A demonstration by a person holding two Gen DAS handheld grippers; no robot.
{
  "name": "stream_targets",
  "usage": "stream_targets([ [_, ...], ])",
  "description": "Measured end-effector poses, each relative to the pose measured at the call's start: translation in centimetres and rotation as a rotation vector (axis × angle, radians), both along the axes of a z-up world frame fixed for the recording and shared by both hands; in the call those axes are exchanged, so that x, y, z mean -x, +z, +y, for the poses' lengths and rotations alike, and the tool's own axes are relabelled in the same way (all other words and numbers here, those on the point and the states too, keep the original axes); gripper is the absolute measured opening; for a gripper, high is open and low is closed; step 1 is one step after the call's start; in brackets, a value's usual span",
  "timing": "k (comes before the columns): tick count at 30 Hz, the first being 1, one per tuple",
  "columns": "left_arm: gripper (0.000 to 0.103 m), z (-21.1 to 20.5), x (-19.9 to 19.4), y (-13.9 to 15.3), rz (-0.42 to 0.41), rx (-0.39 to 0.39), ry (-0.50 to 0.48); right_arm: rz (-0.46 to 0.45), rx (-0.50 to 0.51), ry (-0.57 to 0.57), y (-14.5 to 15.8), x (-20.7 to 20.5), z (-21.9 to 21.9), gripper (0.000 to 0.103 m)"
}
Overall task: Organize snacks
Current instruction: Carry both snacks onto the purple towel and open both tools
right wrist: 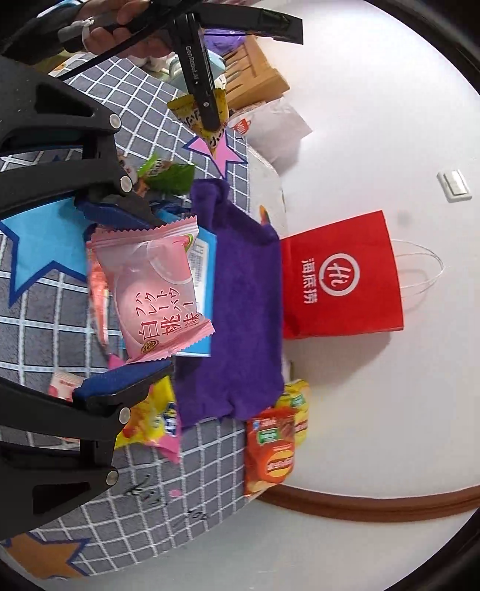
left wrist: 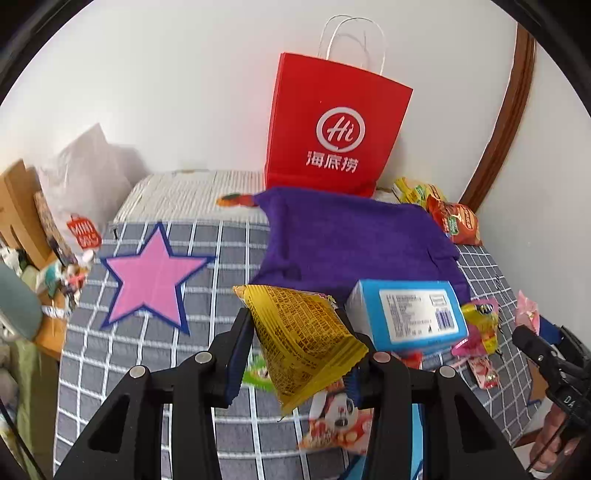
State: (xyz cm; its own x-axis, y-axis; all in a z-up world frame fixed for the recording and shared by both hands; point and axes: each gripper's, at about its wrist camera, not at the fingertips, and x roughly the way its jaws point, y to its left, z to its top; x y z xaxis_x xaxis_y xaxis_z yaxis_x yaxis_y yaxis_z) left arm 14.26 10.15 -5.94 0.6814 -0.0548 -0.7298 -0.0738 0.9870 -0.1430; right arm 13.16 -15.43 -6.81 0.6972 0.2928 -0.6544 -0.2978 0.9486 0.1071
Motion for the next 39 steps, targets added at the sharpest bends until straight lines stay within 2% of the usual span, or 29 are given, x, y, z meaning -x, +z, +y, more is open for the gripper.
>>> stream_targets([
  [13,0.041,-0.9,-7.3,4.3,-0.043,-0.007,-0.008,-0.064,0.044,-0.023,5.0,-9.3,2.1,0.064],
  [20,0.041,-1.7,-11.7,6.1,-0.075,-0.028,-0.006,-0.066,0.004,-0.017,6.6,-15.9,2.5,0.064],
  [29,0.041,-2.2,-16.7,4.8,-0.05,-0.01,-0.002,-0.025,0.021,-0.059,3.8,-22.0,1.8,0.064],
  [34,0.041,-2.1,-19.3,2.6,-0.008,0.003,-0.008,0.028,0.017,-0.065,0.8,-24.4,0.9,0.064],
  [39,0.041,-2.2,-21.8,0.6,0.037,0.028,-0.007,0.073,0.036,-0.077,-0.6,-25.8,0.1,0.064],
])
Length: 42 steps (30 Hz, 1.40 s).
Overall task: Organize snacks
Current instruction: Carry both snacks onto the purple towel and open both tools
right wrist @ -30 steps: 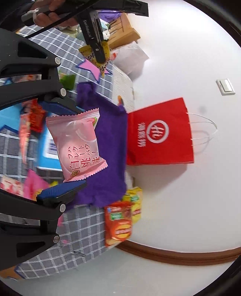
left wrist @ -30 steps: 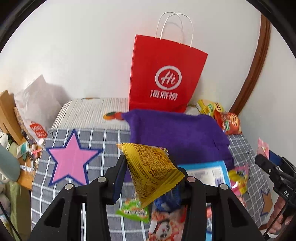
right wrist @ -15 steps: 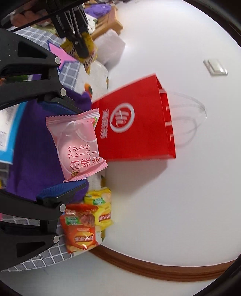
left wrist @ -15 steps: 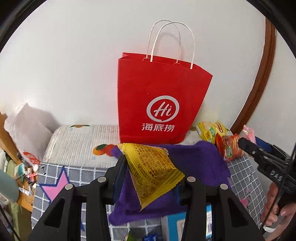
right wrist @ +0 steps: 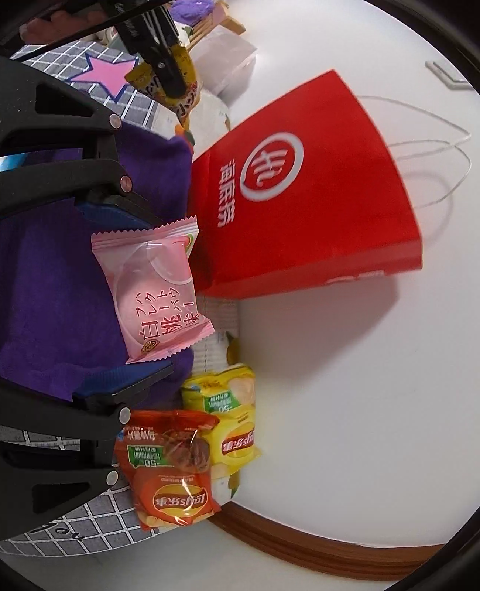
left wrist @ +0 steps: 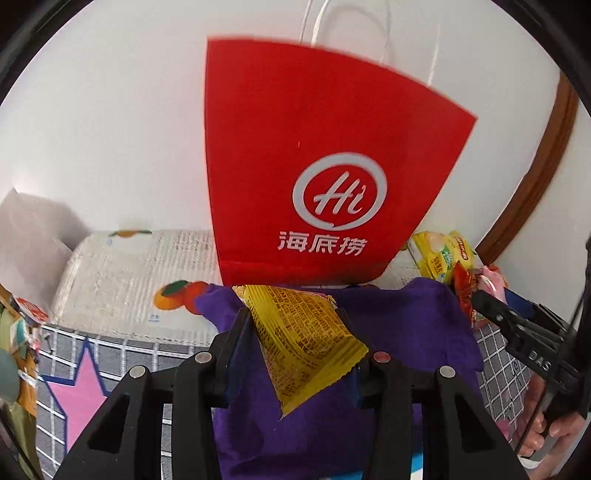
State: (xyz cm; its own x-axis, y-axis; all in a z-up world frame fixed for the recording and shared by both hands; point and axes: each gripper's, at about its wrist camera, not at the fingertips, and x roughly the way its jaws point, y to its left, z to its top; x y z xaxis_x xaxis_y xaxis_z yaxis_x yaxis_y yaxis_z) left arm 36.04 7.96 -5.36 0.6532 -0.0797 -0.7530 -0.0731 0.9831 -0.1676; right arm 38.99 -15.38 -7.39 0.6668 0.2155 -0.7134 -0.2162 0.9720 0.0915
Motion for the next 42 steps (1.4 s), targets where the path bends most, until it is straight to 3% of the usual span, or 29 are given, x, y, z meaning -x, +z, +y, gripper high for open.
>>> stream_targets([
  [6,0.041,0.8,-1.1,-2.1,0.02,0.04,0.019,0.075,0.011,-0.016,-1.9,-1.1,-1.5,0.064],
  [13,0.041,1.6,-2.9,-5.5,0.124,0.076,0.023,0.191,0.039,-0.021,-5.7,-2.7,-0.4,0.064],
  [19,0.041,0.9,-3.6,-7.1,0.183,0.071,0.008,0.21,0.104,-0.018,-7.3,-3.0,0.6,0.064],
  [31,0.041,0.6,-4.3,-8.7,0.219,0.043,0.021,0.278,0.113,-0.054,-9.7,-4.2,-0.4,0.065],
  [37,0.041,0.8,-4.5,-8.8,0.223,0.056,0.019,0.325,0.11,-0.036,-10.4,-4.7,0.1,0.072],
  [40,0.043,1.2,-4.6,-8.9,0.231,0.104,0.006,0.3,0.113,-0.041,-10.2,-4.5,0.3,0.082],
  [42,0.053,1.3,-4.6,-8.8,0.236,0.13,0.004,0.266,0.116,-0.043,-9.6,-4.1,0.4,0.086],
])
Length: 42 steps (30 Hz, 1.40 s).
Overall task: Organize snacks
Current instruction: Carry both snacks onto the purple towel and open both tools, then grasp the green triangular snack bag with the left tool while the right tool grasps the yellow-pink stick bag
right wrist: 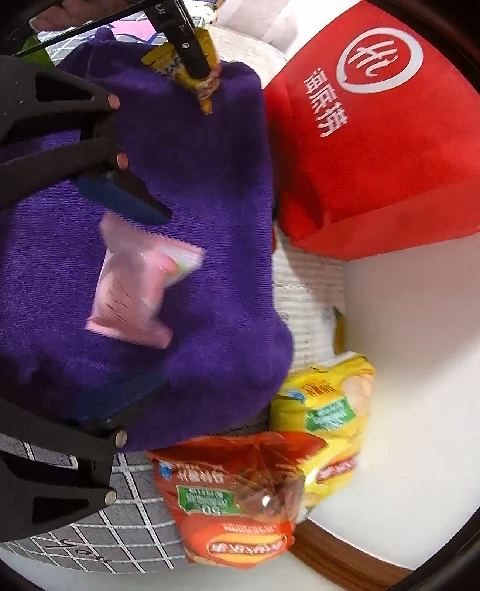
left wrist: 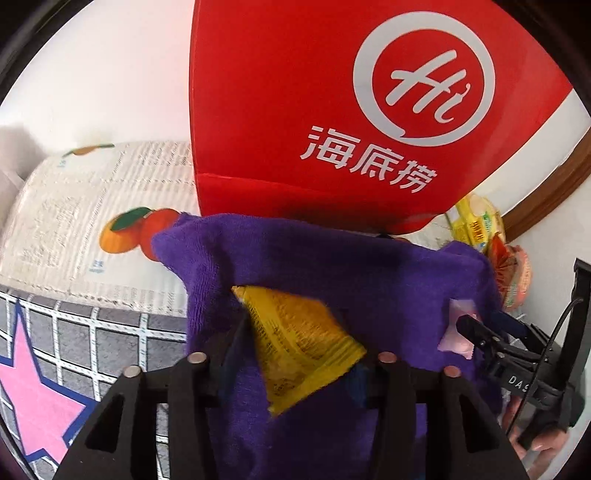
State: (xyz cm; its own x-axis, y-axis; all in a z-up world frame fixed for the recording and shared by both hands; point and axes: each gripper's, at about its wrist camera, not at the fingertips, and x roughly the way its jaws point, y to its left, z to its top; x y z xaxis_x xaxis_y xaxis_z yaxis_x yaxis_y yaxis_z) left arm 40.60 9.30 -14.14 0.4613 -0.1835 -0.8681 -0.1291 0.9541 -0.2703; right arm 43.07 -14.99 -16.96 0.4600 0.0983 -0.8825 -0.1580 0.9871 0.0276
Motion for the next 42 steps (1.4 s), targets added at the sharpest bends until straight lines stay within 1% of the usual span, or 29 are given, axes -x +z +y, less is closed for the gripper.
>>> stream_targets([
  [4,0.059,-0.1,0.4,1.1,-0.023,-0.026,-0.002,-0.029,-0.023,0.015,1.4,0.8,0.1,0.086],
  [7,0.06,-0.3,1.0,2.2,-0.047,-0.039,-0.004,-0.062,-0.017,0.006,2.6,1.6,0.0,0.086],
  [9,0.06,-0.3,1.4,3.1,-0.058,-0.061,-0.011,-0.075,0.006,0.008,3.6,2.1,0.1,0.086],
  [11,0.06,-0.5,2.3,4.8,-0.095,-0.086,-0.011,-0.087,0.018,0.004,4.6,2.5,0.5,0.086],
  [14,0.06,-1.2,3.8,7.4,-0.153,-0.094,-0.033,-0.126,0.0,0.009,6.1,4.2,0.2,0.086],
  [16,0.06,-1.7,4.9,8.8,-0.191,-0.097,-0.064,-0.159,0.017,-0.006,7.3,5.6,-0.2,0.086],
  [19,0.06,-2.3,6.7,10.3,-0.211,-0.096,-0.1,-0.238,0.061,-0.014,9.4,8.5,-1.2,0.086],
  [22,0.06,-2.6,9.0,11.3,-0.242,-0.113,-0.112,-0.265,0.044,-0.01,10.5,11.4,-2.9,0.086],
  [24,0.06,-2.6,10.7,11.6,-0.261,-0.118,-0.113,-0.264,0.019,-0.018,10.5,13.1,-4.4,0.086],
  [27,0.06,-2.4,13.2,11.8,-0.254,-0.087,-0.155,-0.246,0.003,-0.074,9.7,15.9,-6.7,0.086],
  [31,0.06,-2.2,16.4,11.7,-0.253,-0.076,-0.16,-0.225,-0.069,-0.114,8.4,19.6,-9.0,0.086],
  [33,0.06,-1.9,17.7,11.3,-0.248,-0.063,-0.161,-0.216,-0.074,-0.125,7.5,21.1,-9.3,0.082],
  [37,0.06,-1.6,20.3,10.1,-0.252,-0.073,-0.143,-0.198,-0.041,-0.122,5.2,22.9,-8.8,0.08],
  [40,0.06,-0.8,21.7,8.9,-0.23,-0.075,-0.124,-0.18,-0.04,-0.113,3.6,23.4,-8.6,0.078],
  [42,0.06,0.0,22.8,8.0,-0.208,-0.09,-0.097,-0.174,-0.048,-0.127,2.5,23.4,-8.8,0.077],
])
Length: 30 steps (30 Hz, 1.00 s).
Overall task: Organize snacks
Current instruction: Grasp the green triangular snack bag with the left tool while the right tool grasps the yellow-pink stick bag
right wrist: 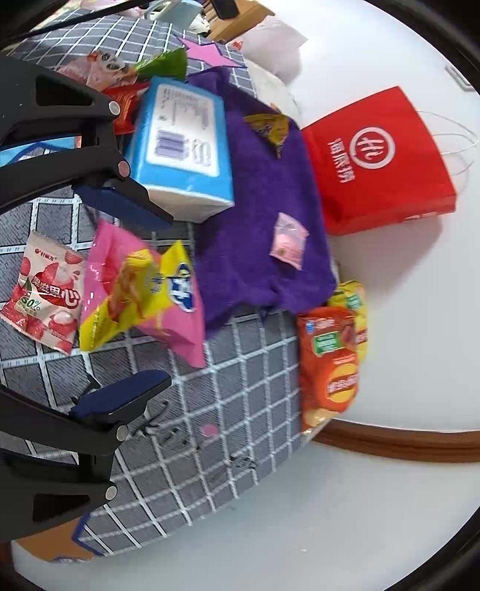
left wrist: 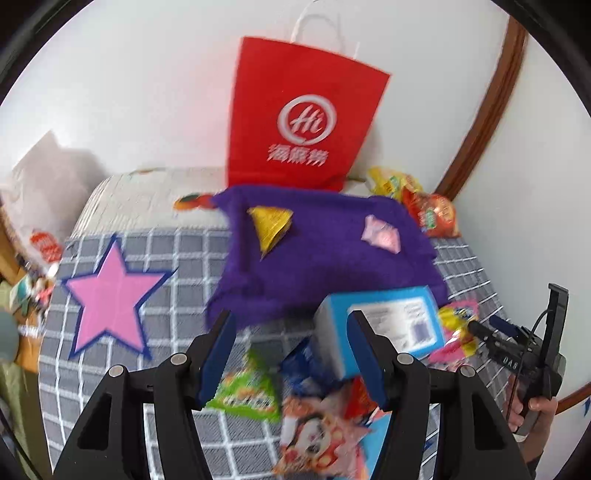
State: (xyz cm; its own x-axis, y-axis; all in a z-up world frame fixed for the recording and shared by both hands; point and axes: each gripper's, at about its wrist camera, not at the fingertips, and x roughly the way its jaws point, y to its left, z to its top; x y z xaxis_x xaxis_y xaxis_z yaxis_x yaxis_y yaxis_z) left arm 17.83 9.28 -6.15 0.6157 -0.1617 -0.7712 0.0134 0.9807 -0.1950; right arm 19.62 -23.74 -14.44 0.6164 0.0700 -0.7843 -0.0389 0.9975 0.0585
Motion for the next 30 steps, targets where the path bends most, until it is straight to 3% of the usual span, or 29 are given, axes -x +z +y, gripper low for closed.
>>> stream_targets([
  [7,0.06,2.2,1.6,-2.1,0.052,-0.027,0.096,0.041,-0.096,-0.016,-3.0,-1.9,-0.6,0.071],
  [9,0.06,2.2,1.9,-2.4,0.047,-0.026,0.098,0.05,-0.131,-0.016,-3.3,-2.2,-0.7,0.059],
  [12,0.062,1.9,2.0,-3.0,0.047,-0.021,0.083,0.039,-0.092,-0.019,-3.1,-2.3,-0.4,0.05],
  [20,0.063,0.5,0.9,-6.9,0.124,-0.053,0.047,0.001,-0.059,-0.035,-1.2,0.7,-1.6,0.048],
  [30,0.063,-0.2,-0.5,-11.0,0.181,-0.085,0.037,-0.023,-0.109,-0.031,-0.2,3.3,-1.7,0.048],
])
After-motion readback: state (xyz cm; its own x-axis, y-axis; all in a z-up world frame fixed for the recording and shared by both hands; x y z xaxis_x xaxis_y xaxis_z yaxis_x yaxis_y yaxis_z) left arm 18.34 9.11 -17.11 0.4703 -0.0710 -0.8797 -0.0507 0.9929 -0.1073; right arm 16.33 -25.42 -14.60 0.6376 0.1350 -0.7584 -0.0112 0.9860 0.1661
